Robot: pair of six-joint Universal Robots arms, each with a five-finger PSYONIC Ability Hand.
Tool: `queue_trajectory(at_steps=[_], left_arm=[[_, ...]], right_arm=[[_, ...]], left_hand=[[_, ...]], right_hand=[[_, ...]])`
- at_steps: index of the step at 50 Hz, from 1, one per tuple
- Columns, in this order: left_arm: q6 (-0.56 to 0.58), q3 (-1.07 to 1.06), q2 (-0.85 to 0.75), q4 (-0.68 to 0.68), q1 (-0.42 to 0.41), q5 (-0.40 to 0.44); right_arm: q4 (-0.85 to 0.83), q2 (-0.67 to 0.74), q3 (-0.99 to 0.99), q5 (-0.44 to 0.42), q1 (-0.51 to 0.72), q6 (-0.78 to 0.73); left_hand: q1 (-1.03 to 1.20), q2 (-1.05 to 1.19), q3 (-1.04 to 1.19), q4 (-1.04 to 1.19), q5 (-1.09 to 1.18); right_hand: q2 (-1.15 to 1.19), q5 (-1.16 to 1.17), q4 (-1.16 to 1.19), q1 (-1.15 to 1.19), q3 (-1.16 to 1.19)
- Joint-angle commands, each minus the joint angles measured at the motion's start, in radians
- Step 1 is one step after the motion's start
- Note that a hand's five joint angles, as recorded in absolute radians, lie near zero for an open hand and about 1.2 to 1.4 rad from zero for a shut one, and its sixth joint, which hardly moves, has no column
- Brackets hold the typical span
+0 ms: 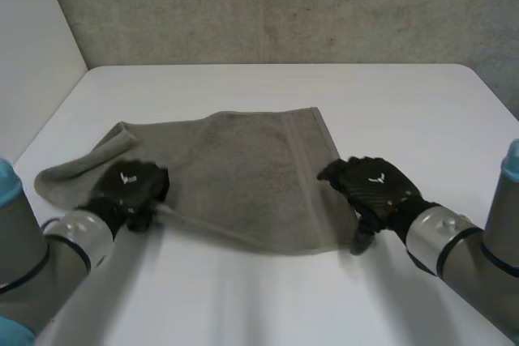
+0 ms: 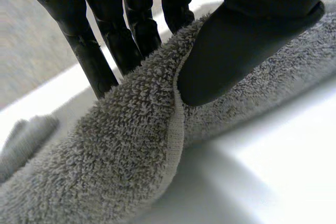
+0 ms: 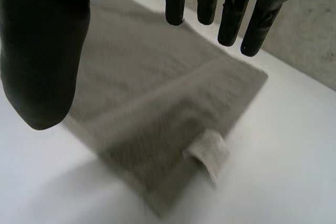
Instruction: Fold the laundry
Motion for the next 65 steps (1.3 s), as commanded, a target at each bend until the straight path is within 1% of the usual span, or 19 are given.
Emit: queue_trajectory(at_steps=[1, 5, 9, 11, 14, 16, 23, 33, 37, 45, 52, 53, 54, 55, 56, 57, 60, 62, 65], left_arm=[[-0.095, 0.05, 0.044, -0.006, -0.004, -0.003], [-0.104, 0.054, 0.046, -0.006, -0.022, -0.003], [-0.107, 0.05, 0.046, -0.007, -0.027, -0.003], [-0.107, 0.049, 0.046, -0.006, -0.027, -0.004], [-0.107, 0.044, 0.047, -0.006, -0.027, -0.004], [-0.107, 0.044, 0.047, -0.006, -0.025, -0.004], [-0.115, 0.047, 0.06, -0.006, -0.014, -0.003], [-0.12, 0.049, 0.057, -0.006, -0.01, -0.003], [-0.121, 0.047, 0.057, -0.004, -0.01, -0.003], [-0.155, 0.05, 0.06, -0.004, -0.013, -0.003], [-0.158, 0.05, 0.06, -0.004, -0.008, -0.003], [-0.158, 0.05, 0.06, -0.004, -0.005, -0.004], [-0.158, 0.05, 0.06, -0.004, -0.005, -0.004], [-0.159, 0.05, 0.06, -0.004, -0.002, -0.003], [-0.159, 0.049, 0.06, -0.004, 0.001, -0.004], [-0.159, 0.049, 0.06, -0.004, 0.001, -0.004], [-0.159, 0.046, 0.06, -0.003, 0.009, -0.003], [-0.161, 0.041, 0.058, -0.001, 0.01, -0.003], [-0.163, 0.032, 0.047, 0.007, 0.015, -0.003]], right_arm=[[0.006, 0.059, -0.123, 0.007, 0.098, 0.258], [0.009, 0.147, -0.234, 0.009, 0.205, 0.388], [0.009, 0.221, -0.307, 0.016, 0.251, 0.432], [0.009, 0.302, -0.389, 0.05, 0.283, 0.465], [0.013, 0.347, -0.434, 0.078, 0.302, 0.478], [0.042, 0.43, -0.516, 0.127, 0.328, 0.484], [0.16, 0.527, -0.601, 0.141, 0.333, 0.487], [0.17, 0.416, -0.557, 0.133, 0.317, 0.501], [0.142, 0.37, -0.508, 0.135, 0.296, 0.501], [0.072, 0.425, -0.434, 0.133, 0.296, 0.49], [0.049, 0.456, -0.439, 0.141, 0.299, 0.488], [0.041, 0.458, -0.44, 0.145, 0.296, 0.487], [0.035, 0.453, -0.44, 0.153, 0.29, 0.485], [0.035, 0.453, -0.44, 0.153, 0.29, 0.485], [0.029, 0.441, -0.43, 0.161, 0.285, 0.487], [0.009, 0.421, -0.417, 0.187, 0.256, 0.491], [-0.019, 0.379, -0.393, 0.227, 0.208, 0.491], [-0.097, 0.271, -0.318, 0.269, 0.112, 0.479], [-0.145, 0.185, -0.246, 0.239, 0.058, 0.45]], left_hand=[[0.217, 0.186, 0.189, 0.186, 0.206], [0.217, 0.186, 0.189, 0.186, 0.206], [0.217, 0.186, 0.189, 0.186, 0.206], [0.217, 0.186, 0.189, 0.186, 0.206], [0.217, 0.186, 0.189, 0.186, 0.206], [0.217, 0.186, 0.189, 0.186, 0.206], [0.217, 0.186, 0.189, 0.186, 0.206], [0.217, 0.186, 0.189, 0.186, 0.206], [0.217, 0.186, 0.189, 0.186, 0.206], [0.217, 0.186, 0.189, 0.186, 0.206], [0.217, 0.186, 0.189, 0.186, 0.206], [0.217, 0.186, 0.189, 0.186, 0.206], [0.217, 0.186, 0.189, 0.186, 0.206], [0.217, 0.186, 0.189, 0.186, 0.206], [0.217, 0.186, 0.189, 0.186, 0.206], [0.217, 0.186, 0.189, 0.186, 0.206], [0.217, 0.186, 0.189, 0.186, 0.206], [0.217, 0.186, 0.189, 0.186, 0.206], [0.18, 0.148, 0.152, 0.149, 0.169]], right_hand=[[-0.079, -0.067, -0.091, -0.06, -0.069], [-0.079, -0.067, -0.091, -0.06, -0.069], [-0.079, -0.067, -0.091, -0.06, -0.069], [-0.079, -0.067, -0.091, -0.06, -0.069], [-0.079, -0.067, -0.091, -0.06, -0.069], [-0.079, -0.067, -0.091, -0.06, -0.069], [-0.054, -0.042, -0.066, -0.036, -0.044], [-0.021, -0.01, -0.033, -0.003, -0.011], [0.099, 0.11, 0.087, 0.117, 0.109], [0.163, 0.175, 0.151, 0.182, 0.173], [0.343, 0.354, 0.331, 0.361, 0.353], [0.485, 0.497, 0.473, 0.503, 0.495], [0.757, 0.768, 0.745, 0.775, 0.767], [0.759, 0.771, 0.747, 0.778, 0.77], [1.047, 1.059, 1.035, 1.066, 1.057], [1.142, 1.154, 1.13, 1.16, 1.152], [1.143, 1.155, 1.131, 1.161, 1.153], [1.143, 1.155, 1.131, 1.161, 1.153], [1.143, 1.155, 1.131, 1.161, 1.153]])
